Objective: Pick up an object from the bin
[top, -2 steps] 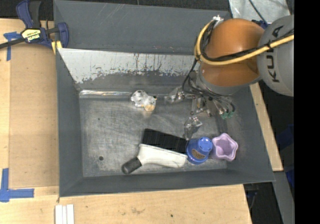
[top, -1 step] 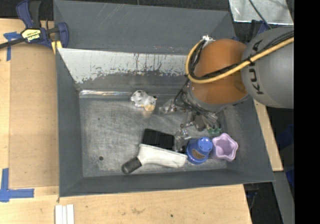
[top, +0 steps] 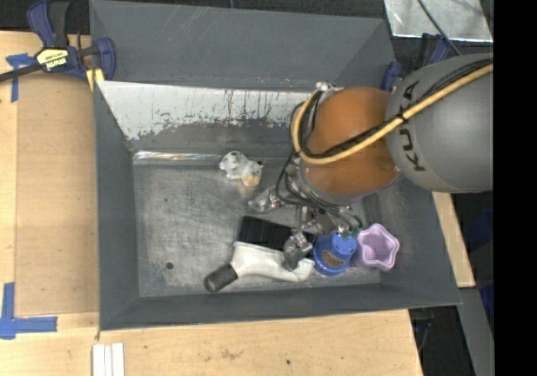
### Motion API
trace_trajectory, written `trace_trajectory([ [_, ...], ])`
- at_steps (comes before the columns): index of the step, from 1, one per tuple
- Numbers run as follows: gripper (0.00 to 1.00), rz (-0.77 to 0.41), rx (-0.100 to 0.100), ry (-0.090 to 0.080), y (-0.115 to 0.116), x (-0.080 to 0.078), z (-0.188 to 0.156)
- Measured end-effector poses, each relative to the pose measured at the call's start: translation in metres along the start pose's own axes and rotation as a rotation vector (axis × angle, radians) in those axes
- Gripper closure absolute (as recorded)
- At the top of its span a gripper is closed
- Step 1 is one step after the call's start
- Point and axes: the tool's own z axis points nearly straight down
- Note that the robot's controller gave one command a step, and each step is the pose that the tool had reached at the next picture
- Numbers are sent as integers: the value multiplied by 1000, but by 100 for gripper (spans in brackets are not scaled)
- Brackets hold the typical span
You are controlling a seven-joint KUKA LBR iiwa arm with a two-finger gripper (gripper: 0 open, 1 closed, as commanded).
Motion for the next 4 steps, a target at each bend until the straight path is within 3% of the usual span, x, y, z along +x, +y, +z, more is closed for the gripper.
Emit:
trace_trajectory([
  [1,100,43,11,28,7,2,26],
  [3,100,46,7,18,6,2,23],
  [4,100,-25,5,23,7,-1,25],
])
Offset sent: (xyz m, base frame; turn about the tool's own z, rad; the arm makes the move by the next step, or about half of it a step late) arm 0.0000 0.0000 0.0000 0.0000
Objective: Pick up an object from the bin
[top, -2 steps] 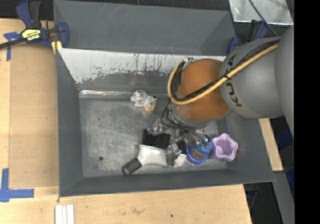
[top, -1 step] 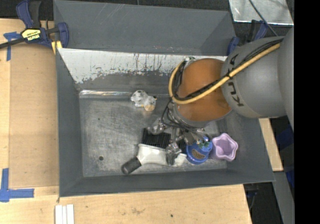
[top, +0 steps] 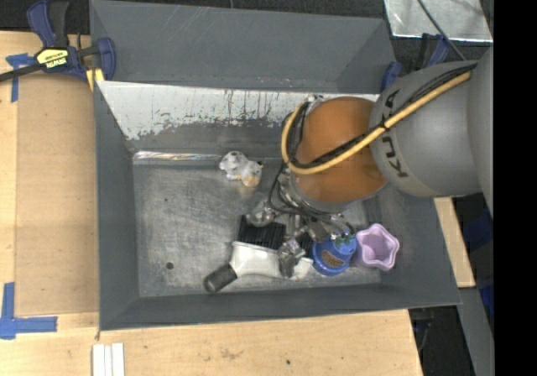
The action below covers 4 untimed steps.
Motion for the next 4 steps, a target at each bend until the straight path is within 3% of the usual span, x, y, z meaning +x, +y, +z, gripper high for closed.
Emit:
trace_trajectory([
  [1,100,-101,-2,-30,4,1,-34],
  [2,100,-229,7,-46,5,-5,-48],
  [3,100,-236,1,-32,8,-39,-178],
  [4,100,-235,0,-30,8,-38,-176],
])
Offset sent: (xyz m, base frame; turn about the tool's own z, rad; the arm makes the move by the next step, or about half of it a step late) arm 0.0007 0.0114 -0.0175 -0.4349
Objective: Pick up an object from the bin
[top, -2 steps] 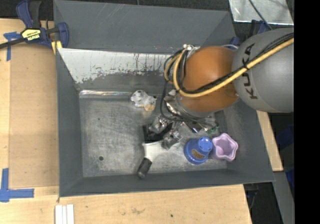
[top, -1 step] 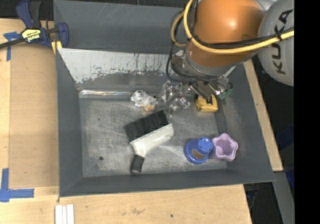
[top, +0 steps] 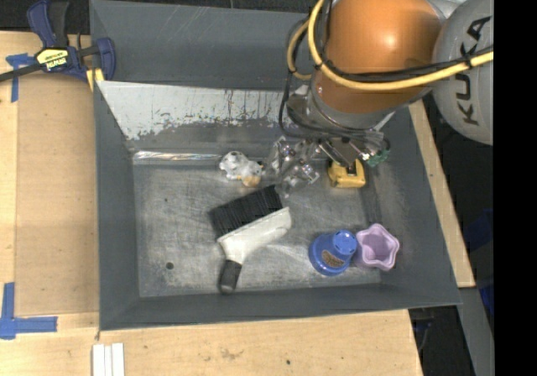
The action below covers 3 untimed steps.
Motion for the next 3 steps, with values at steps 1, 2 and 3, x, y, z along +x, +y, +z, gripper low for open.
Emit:
trace_trajectory([
  [1,0,-39,-2,2,6,-5,65],
  [2,0,-38,-1,0,5,-6,64],
  [3,0,-102,4,-6,0,-5,95],
])
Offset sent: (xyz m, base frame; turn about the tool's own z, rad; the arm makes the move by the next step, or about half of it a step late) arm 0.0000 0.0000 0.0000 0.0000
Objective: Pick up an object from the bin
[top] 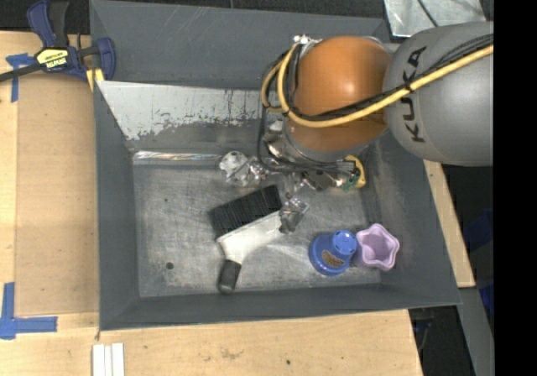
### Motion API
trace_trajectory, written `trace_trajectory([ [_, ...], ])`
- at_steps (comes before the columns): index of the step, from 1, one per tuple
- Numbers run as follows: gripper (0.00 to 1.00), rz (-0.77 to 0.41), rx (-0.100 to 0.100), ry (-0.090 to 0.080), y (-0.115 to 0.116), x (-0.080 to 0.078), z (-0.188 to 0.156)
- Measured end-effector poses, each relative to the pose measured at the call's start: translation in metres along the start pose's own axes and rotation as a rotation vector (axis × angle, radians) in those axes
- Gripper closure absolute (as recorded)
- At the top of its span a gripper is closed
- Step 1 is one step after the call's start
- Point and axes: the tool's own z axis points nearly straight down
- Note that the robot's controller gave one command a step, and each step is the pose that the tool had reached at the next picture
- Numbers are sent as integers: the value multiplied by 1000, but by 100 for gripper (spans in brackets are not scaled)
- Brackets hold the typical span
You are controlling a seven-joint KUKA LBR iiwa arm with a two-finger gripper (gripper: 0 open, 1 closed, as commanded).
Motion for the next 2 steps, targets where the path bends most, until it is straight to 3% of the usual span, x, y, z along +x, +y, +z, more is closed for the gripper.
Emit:
trace_trajectory([
  [1,0,-101,-1,2,0,-8,59],
  [2,100,-64,-2,0,-4,-16,94],
])
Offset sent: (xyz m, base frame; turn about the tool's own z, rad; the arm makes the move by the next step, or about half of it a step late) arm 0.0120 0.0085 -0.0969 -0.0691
